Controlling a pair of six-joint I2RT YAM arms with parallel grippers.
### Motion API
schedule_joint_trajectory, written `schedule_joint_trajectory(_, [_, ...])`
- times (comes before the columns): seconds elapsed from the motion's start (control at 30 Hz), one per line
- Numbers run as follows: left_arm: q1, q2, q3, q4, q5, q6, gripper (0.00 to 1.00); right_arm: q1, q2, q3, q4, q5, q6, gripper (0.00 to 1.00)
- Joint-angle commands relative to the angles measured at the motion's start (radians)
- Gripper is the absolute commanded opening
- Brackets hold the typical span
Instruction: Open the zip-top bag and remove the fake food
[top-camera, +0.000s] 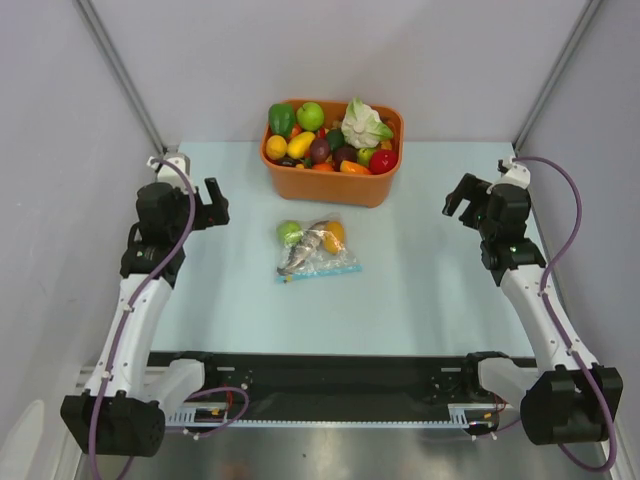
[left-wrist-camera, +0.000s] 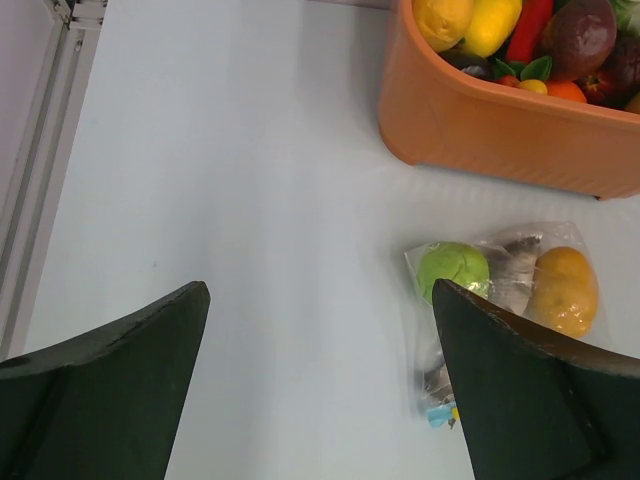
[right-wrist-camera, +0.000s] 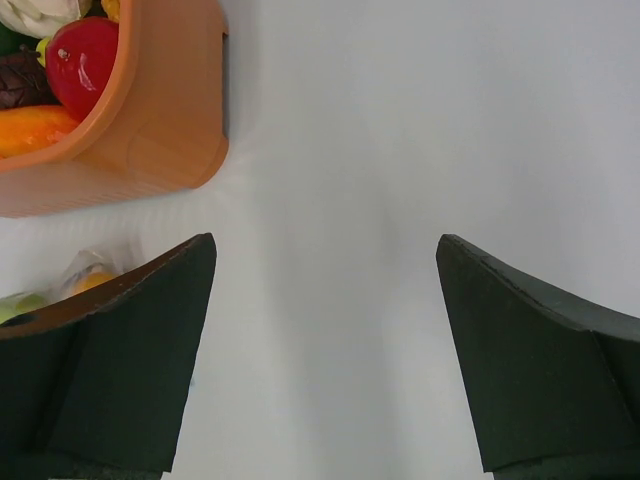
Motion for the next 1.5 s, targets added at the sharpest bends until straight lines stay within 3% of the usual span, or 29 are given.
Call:
schedule_joint_trajectory(0.0, [-0.023, 0.005, 0.006, 0.016, -0.017, 0.029, 1.0, 0.002, -0.042, -0.017, 0.006, 0.026, 0.003, 0.97])
schedule_joint_trajectory(0.27, [-0.219, 0.034, -0.06, 0.044, -0.062, 0.105, 1.0, 0.011, -0.042, -0.024, -0.011, 0.014, -0.02, 0.97])
schedule_joint_trajectory(0.4, [-0.299, 0.141, -0.085, 0.056, 0.056, 0.071, 1.0, 0.043, -0.029, -0.029, 0.002, 0.006, 0.0, 0.97])
schedule_joint_trajectory(0.67, [-0.316, 0.452, -0.065, 0.059, 0.253, -0.009, 1.0, 0.187, -0.001, -0.037, 0.015, 0.046, 0.034, 0.96])
schedule_joint_trajectory(0.97, [-0.319, 0.572, -0.025, 0.058, 0.283, -0.038, 0.98, 0.288, 0.01, -0.053, 0.02, 0.063, 0.051, 0.95])
schedule_joint_trajectory(1.03, [-0.319, 0.604, -0.017, 0.062, 0.297, -0.043, 0.92, 0.293, 0.019, -0.049, 0.02, 0.061, 0.046, 0.95])
schedule_joint_trajectory(1.07, [-0.319, 0.612, -0.01, 0.067, 0.303, -0.049, 0.81, 0.296, 0.019, -0.044, 0.019, 0.06, 0.045, 0.95])
schedule_joint_trajectory(1.2, [-0.319, 0.649, 0.006, 0.07, 0.305, -0.061, 0.6, 0.301, 0.025, -0.037, 0.019, 0.057, 0.037, 0.95])
schedule_joint_trajectory(1.47, [-0.319, 0.68, 0.016, 0.079, 0.311, -0.049, 0.38, 0.305, 0.031, -0.034, 0.014, 0.057, 0.036, 0.95])
